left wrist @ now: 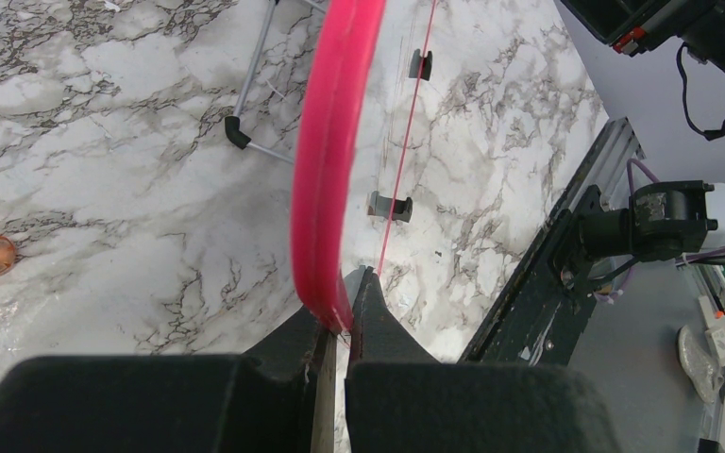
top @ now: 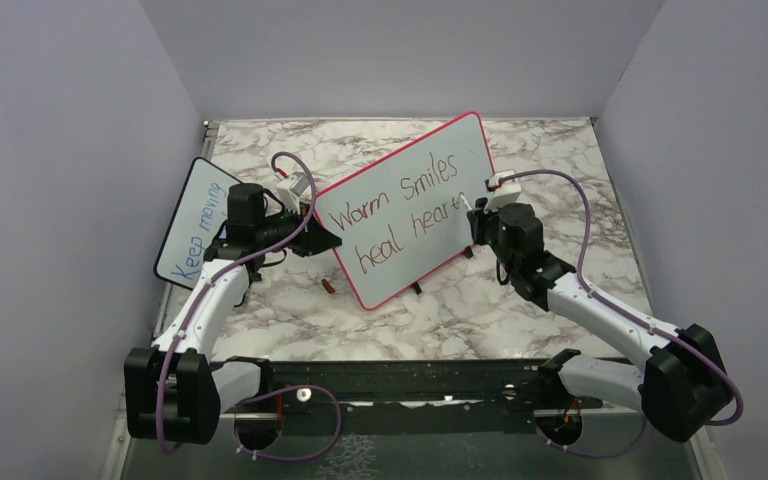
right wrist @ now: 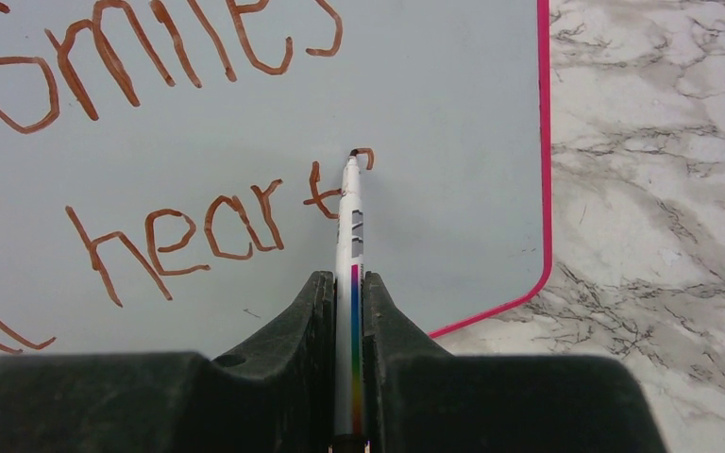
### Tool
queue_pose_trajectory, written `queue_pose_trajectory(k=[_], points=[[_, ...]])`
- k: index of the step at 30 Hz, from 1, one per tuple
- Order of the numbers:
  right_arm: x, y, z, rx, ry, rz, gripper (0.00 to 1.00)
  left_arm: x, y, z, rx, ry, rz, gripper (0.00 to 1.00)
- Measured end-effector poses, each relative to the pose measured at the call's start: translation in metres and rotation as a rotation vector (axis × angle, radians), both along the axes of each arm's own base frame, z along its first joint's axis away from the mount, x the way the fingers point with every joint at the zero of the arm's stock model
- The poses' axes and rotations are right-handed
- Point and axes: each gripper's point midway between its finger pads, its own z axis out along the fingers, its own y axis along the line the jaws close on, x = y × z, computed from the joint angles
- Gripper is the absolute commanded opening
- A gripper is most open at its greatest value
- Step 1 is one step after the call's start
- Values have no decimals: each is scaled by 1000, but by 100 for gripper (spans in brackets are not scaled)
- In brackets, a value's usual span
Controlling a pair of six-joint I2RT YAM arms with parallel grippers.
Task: Write a sentence on the whiteboard
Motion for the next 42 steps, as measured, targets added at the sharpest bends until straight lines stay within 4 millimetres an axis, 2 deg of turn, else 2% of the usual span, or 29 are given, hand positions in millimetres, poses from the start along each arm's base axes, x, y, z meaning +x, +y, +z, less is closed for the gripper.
queue_pose_trajectory(k=[16,28,42], points=[[-6,-2,-8,5,42,-4,1,0,0,0,0,1,0,0],[-9,-11,-17,-16,80,-50,0,0,0,0,0,1,0,0],[-16,-6,-16,6,96,-10,0,0,0,0,0,2,0,0]])
